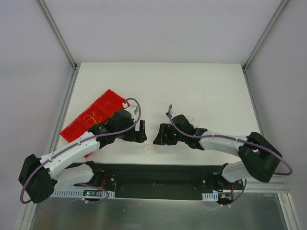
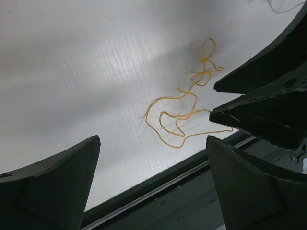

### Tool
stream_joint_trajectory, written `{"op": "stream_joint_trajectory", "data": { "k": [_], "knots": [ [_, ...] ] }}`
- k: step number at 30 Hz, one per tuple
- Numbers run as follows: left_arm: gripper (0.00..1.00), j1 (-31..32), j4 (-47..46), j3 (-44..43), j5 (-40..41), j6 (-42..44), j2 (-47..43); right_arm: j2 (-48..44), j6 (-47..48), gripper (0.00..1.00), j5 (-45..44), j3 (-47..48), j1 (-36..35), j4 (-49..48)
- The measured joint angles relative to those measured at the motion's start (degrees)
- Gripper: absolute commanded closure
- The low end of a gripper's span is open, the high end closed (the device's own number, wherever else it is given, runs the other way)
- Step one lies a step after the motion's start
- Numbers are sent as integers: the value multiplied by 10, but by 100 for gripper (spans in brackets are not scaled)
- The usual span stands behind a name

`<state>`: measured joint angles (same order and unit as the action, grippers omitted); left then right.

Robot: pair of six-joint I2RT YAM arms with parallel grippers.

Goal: Untangle the cables

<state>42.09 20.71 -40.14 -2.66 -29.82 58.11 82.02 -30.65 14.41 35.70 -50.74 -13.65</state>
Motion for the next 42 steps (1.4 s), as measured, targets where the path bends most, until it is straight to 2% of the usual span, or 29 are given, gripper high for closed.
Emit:
{"op": "stream_joint_trajectory", "data": {
  "k": [3, 5, 14, 17, 21, 24, 28, 37, 42],
  "knots": [
    [7, 7, -4, -1, -8, 5, 22, -35, 16, 27, -30, 0, 0, 62],
    [1, 7, -6, -7, -17, 8, 37, -73, 30, 22, -50, 3, 2, 105],
    [2, 47, -21, -68, -35, 16, 167, -244, 72, 15, -113, 15, 51, 209],
    [8, 61, -20, -80, -33, 12, 184, -269, 77, 15, -105, 9, 81, 213],
    [15, 66, -14, -80, -31, -19, 180, -249, 95, 20, -69, 5, 105, 224],
    [18, 68, -5, -68, -39, -57, 167, -210, 113, 21, -41, 5, 106, 247],
    [28, 93, 13, -51, -37, -90, 159, -202, 119, 22, -20, 5, 106, 258],
    [37, 108, 23, -51, 2, -118, 222, -224, 116, 22, 0, 0, 106, 247],
    [55, 108, 23, -51, 33, -126, 247, -228, 130, 22, -4, 12, 110, 264]
  ]
}}
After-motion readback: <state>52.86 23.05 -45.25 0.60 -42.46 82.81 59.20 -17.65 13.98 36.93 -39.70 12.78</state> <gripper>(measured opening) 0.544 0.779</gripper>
